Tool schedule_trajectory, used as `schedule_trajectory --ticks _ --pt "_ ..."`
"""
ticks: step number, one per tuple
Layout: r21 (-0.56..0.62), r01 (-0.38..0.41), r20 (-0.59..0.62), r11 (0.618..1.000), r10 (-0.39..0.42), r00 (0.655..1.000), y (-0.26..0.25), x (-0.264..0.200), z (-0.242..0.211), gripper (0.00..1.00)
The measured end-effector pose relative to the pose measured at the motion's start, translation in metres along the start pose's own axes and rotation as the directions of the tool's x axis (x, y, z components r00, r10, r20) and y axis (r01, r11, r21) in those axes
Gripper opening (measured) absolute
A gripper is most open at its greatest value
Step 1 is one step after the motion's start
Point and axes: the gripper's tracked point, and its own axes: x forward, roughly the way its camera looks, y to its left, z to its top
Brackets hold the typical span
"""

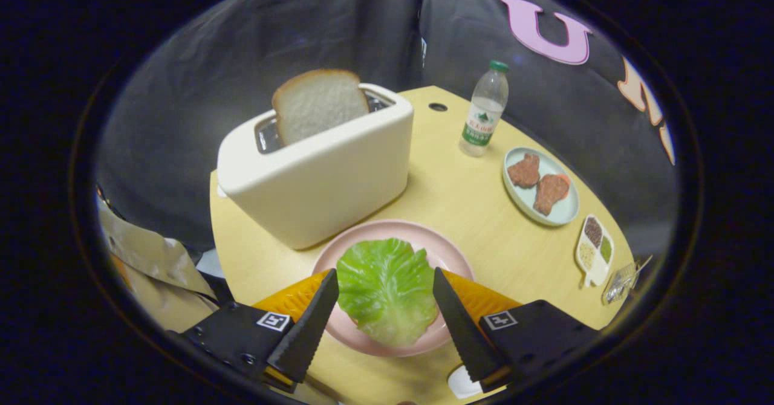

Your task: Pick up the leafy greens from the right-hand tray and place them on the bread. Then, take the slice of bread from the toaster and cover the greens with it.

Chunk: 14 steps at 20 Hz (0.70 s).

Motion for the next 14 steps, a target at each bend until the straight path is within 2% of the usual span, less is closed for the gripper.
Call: schedule_trajectory --ticks 8,14 --pt "-0.037 -0.011 0.082 0.999 0.014 0.997 0.029 -0.024 0.078 0.99" --pt "0.059 -0.071 0.12 0.996 0.063 0.991 0.062 -0.013 0.13 0.99"
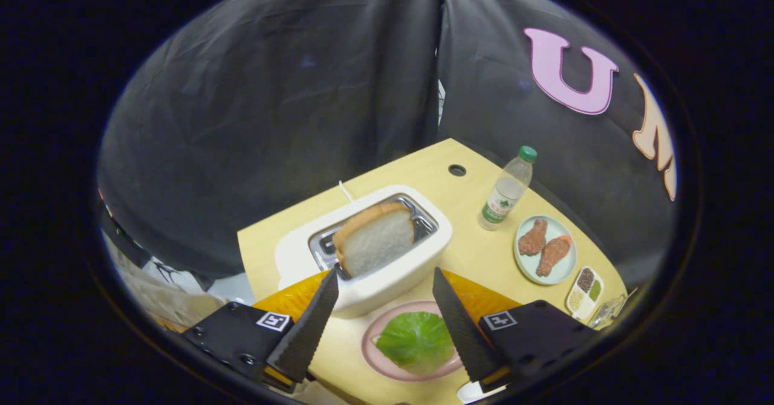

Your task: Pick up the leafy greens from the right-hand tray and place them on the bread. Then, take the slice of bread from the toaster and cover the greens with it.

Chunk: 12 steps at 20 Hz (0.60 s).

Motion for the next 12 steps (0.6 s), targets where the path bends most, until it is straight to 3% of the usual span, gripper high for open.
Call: schedule_trajectory --ticks 6,12 --pt "0.113 -0.007 -0.007 0.994 0.008 1.0 0.012 0.027 0.022 0.98" --pt "0.135 0.056 -0.067 0.989 -0.048 0.997 0.011 0.061 0.013 0.96"
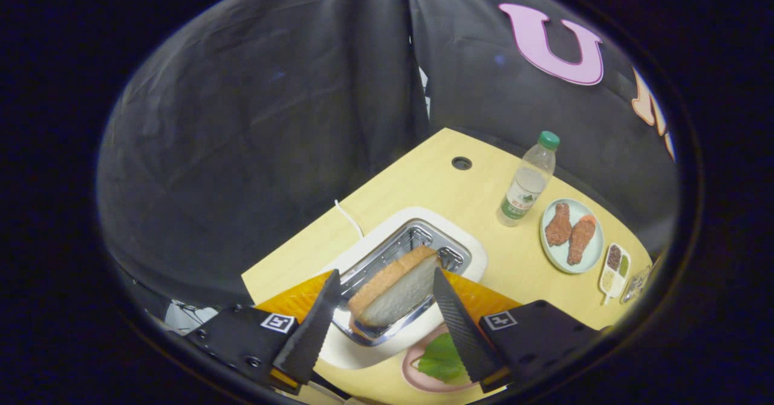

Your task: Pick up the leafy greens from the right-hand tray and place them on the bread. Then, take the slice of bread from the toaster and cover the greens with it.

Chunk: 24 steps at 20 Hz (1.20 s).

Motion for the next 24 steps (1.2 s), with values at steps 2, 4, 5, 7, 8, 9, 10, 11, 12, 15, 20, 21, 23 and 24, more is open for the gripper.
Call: schedule_trajectory --ticks 2,4,5,7,8,9,10,11,12,15,20,21,23,24 --pt "-0.019 0.016 -0.025 1.0 -0.017 1.0 -0.001 0.003 -0.006 0.88" --pt "-0.031 0.018 -0.038 0.999 -0.019 0.999 0.0 0.004 -0.011 0.75" --pt "-0.041 0.019 -0.046 0.999 -0.021 0.999 -0.002 0.003 -0.013 0.68" --pt "-0.039 0.025 -0.049 0.999 -0.027 0.998 -0.005 0.0 -0.016 0.55" --pt "-0.031 0.039 -0.034 0.999 -0.04 0.999 -0.01 -0.002 -0.014 0.49" --pt "-0.019 0.035 -0.024 0.999 -0.035 0.999 -0.011 -0.004 -0.011 0.42" --pt "-0.002 0.019 -0.021 1.0 -0.019 1.0 -0.01 -0.007 -0.011 0.36" --pt "0.007 0.007 -0.004 1.0 -0.007 1.0 -0.01 -0.011 -0.008 0.29" --pt "0.014 -0.01 0.022 1.0 0.01 1.0 -0.01 -0.016 -0.003 0.23" --pt "0.053 -0.043 0.09 0.998 0.038 0.995 -0.015 -0.036 0.006 0.17" --pt "0.114 -0.095 0.163 0.989 0.076 0.984 -0.03 -0.069 0.013 0.16" --pt "0.13 -0.102 0.181 0.986 0.077 0.98 -0.034 -0.074 0.015 0.16" --pt "0.16 -0.136 0.212 0.978 0.1 0.972 -0.037 -0.085 0.017 0.16" --pt "0.173 -0.143 0.228 0.974 0.101 0.968 -0.04 -0.09 0.017 0.16"
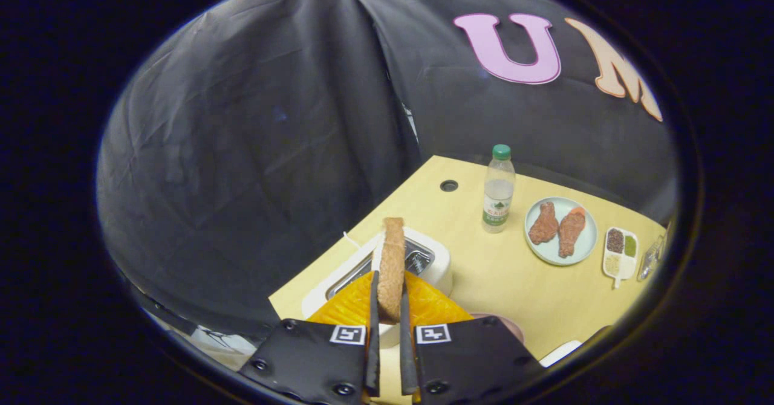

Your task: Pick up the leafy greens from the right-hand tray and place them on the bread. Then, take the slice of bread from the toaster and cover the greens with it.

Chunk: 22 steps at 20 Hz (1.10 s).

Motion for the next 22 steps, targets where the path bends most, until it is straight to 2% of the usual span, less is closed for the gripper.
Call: schedule_trajectory --ticks 10,22 --pt "0.073 0.054 0.059 0.996 -0.058 0.997 -0.053 -0.034 -0.015 0.16" --pt "0.28 0.109 -0.014 0.954 -0.109 0.994 -0.089 -0.008 -0.105 0.16"
